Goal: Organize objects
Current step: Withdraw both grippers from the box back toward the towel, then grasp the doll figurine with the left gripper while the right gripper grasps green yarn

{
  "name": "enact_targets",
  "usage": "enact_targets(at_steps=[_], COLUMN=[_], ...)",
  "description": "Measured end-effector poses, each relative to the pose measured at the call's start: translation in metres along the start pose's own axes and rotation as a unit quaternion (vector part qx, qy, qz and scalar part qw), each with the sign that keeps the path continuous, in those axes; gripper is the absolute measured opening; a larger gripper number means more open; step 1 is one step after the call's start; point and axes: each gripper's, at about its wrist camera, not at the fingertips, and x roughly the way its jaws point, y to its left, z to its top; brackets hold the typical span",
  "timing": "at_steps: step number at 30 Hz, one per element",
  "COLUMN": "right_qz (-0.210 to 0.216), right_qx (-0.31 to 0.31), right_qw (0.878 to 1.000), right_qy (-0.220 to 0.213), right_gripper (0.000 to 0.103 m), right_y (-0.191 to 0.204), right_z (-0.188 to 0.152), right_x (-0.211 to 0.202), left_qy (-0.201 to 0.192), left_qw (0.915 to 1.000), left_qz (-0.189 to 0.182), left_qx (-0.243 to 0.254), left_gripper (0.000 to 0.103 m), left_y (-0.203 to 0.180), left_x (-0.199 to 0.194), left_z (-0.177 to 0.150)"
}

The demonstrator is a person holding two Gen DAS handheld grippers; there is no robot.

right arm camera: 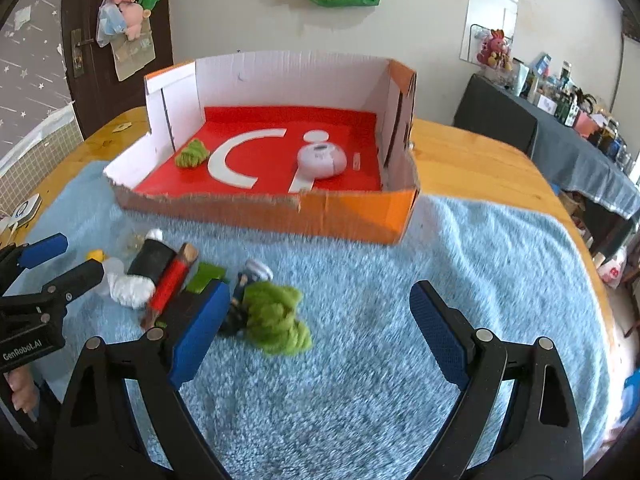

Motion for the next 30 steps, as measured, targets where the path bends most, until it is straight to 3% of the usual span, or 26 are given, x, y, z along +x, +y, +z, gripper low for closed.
enact_targets(at_steps=[20,30], right_qz=[-0.008,-0.005], right_qx=[-0.014,-0.024], right_qw=[1.000,0.999], right_qy=[-0.003,0.023], right_gripper=[0.092,0.092], right_y=[0.010,0.006], right_z=[-0.026,-0.024], right_x=[0.000,0.008], left_qy=[-0.016,0.009], left_qw=[0.9998,0.9999], left_qz=[-0.004,-0.009], left_qx=[-0.014,-0.004], left_gripper=[0.078,0.078], left_y=[0.005,0.019], left_x=[-0.008,0.001], left_z=[-0.024,-0.022])
